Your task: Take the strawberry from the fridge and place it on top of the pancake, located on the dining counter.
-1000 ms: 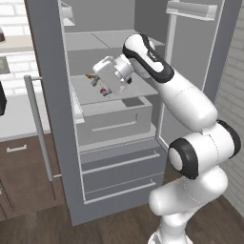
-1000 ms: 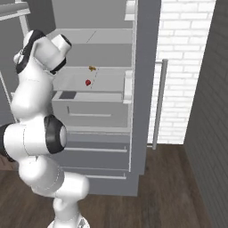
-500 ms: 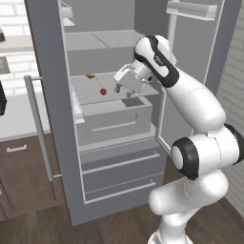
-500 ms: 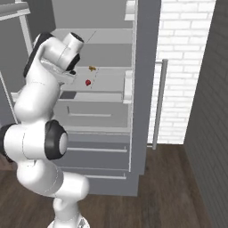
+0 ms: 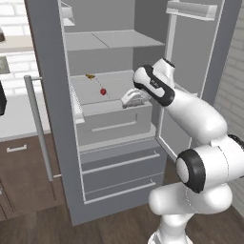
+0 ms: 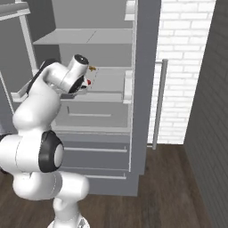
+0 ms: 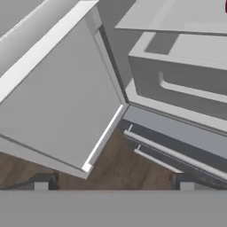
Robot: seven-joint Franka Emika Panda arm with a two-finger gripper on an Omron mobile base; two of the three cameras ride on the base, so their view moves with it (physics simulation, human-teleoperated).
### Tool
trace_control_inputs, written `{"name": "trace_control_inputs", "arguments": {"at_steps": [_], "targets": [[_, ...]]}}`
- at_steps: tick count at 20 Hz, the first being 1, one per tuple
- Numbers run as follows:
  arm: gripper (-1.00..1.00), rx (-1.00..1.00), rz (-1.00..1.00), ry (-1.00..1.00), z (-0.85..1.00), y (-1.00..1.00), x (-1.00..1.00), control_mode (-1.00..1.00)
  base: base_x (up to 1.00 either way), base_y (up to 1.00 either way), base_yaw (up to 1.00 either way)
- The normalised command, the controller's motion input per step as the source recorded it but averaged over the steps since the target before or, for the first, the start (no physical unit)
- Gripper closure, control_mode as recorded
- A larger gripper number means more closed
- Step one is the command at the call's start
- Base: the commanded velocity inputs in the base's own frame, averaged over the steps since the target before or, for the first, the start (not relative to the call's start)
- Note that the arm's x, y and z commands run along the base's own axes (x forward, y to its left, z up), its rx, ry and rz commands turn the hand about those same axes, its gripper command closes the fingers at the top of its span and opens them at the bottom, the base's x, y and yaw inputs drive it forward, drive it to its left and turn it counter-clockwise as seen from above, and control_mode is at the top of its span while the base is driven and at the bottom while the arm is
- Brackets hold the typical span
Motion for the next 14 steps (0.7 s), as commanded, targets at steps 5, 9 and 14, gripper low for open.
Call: {"name": "trace_control_inputs", "arguments": {"at_steps": [5, 9, 14], "targets": [[-1.0, 0.01, -0.23, -0.23, -0.24, 0.01, 0.26, -1.0, 0.0, 0.0, 0.0], [-1.0, 0.0, -0.13, 0.0, 0.0, 0.07, 0.08, -1.0, 0.0, 0.0, 0.0], [-1.0, 0.0, -0.06, 0.0, 0.0, 0.0, 0.0, -1.0, 0.0, 0.0, 0.0]]}}
